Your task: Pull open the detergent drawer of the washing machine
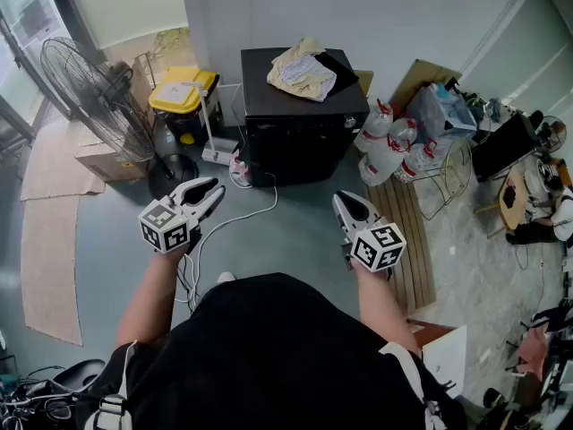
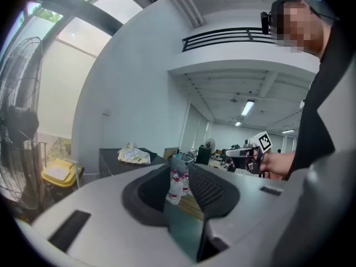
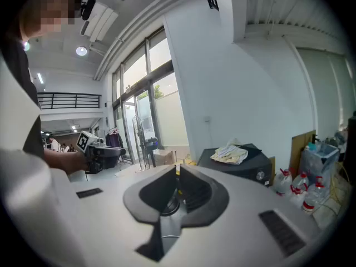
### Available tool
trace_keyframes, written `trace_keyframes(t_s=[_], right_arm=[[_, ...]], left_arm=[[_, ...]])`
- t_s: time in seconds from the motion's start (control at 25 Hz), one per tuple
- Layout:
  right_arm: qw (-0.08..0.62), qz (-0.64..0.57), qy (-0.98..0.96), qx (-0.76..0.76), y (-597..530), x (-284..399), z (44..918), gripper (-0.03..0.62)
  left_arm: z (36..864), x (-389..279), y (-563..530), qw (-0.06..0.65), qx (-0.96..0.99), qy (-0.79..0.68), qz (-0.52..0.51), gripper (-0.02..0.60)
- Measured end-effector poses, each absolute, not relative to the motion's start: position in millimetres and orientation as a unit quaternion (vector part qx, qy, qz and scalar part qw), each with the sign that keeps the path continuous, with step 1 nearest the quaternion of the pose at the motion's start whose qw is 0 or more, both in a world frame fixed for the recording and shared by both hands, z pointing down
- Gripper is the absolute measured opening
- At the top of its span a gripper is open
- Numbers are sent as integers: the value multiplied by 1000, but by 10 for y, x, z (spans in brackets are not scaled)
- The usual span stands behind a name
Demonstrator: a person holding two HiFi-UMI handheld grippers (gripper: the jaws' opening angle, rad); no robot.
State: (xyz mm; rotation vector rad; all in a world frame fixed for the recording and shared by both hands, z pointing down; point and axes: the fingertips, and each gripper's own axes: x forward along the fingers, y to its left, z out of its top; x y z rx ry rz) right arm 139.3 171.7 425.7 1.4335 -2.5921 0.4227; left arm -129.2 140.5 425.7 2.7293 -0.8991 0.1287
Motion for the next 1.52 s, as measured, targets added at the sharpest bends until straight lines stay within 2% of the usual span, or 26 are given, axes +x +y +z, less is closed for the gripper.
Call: trace_keyframes(t_s=[0.36, 1.52], right_arm=[[74, 133, -868, 473, 1805, 1538, 4234, 21], [80, 151, -867, 469, 1759, 1513, 4358, 135]], left_arm=[[4227, -1125, 1487, 133, 939, -313, 40, 106], [4316, -1023, 1381, 148, 943, -294, 51, 106]])
